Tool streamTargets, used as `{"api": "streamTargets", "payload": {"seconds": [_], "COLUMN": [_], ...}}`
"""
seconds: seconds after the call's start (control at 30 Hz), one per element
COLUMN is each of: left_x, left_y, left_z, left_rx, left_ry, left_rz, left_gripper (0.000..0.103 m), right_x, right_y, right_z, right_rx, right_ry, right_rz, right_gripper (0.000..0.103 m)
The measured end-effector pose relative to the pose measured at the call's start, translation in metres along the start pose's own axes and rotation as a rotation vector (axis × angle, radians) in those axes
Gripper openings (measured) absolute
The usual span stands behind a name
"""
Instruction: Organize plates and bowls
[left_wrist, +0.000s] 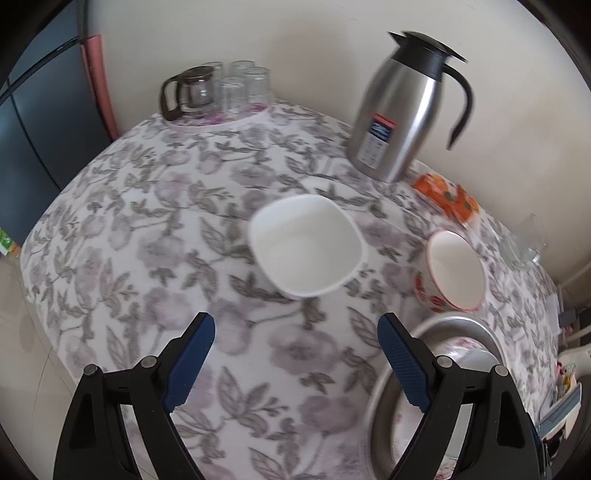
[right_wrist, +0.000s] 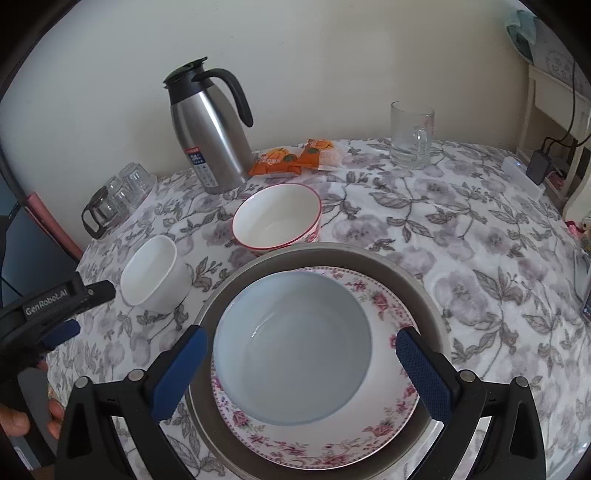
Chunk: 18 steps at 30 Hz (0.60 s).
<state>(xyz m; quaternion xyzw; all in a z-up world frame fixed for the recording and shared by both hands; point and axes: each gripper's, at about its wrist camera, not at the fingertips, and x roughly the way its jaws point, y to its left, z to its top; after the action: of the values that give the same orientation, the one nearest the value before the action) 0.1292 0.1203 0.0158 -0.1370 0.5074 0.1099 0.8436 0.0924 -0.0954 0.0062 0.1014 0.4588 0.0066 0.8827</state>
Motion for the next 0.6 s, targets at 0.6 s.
{"api": "streamTargets", "payload": {"seconds": [0.6], "left_x": [0.003], "left_y": [0.081], "left_z": [0.019], "left_rx": [-0.160], "left_ry": [-0.035], "left_rz": [0.080], "left_gripper": [0.090], "right_x": [0.010], "right_y": [0.068], "right_z": [-0.007], "right_rx": [-0.119], "right_ry": [-0.019], "right_rz": [0.060], "right_gripper": [0.103]}}
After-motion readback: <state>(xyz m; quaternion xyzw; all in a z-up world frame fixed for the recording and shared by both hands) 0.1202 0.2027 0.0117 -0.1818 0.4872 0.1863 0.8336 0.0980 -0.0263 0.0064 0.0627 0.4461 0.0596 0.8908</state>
